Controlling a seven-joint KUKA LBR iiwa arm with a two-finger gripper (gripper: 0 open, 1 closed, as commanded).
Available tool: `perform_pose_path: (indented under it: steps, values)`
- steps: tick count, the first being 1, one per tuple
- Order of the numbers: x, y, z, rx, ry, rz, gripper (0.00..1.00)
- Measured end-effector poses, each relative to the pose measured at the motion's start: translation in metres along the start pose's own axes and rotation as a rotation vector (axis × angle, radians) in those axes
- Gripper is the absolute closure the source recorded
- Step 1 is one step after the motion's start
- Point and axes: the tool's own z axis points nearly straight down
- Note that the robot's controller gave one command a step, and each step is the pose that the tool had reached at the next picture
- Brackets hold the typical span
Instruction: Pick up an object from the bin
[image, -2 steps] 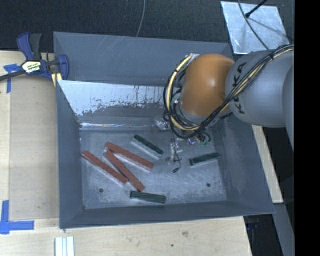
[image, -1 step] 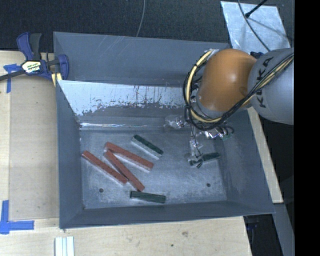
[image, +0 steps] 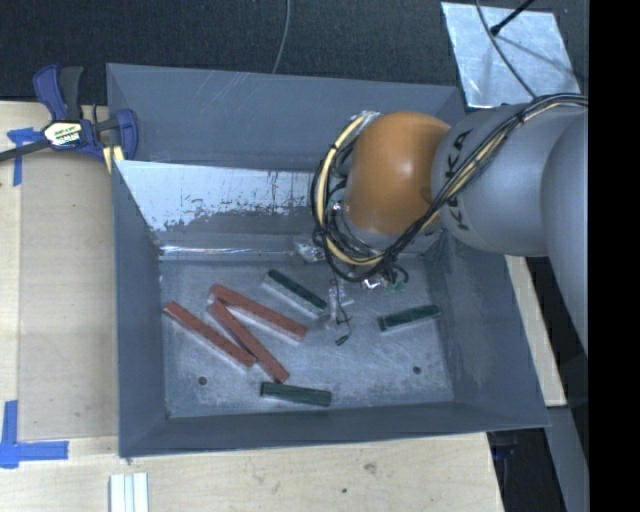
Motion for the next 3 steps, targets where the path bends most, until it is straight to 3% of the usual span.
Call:
perform_pose_path:
  steps: [1,3]
  values:
    - [0.0064,-0.0287,0.0263,-0.001,0.0,-0.189,1.0]
    - [0.0064,-0.0287,0.0263,-0.002,0.0,-0.186,1.0]
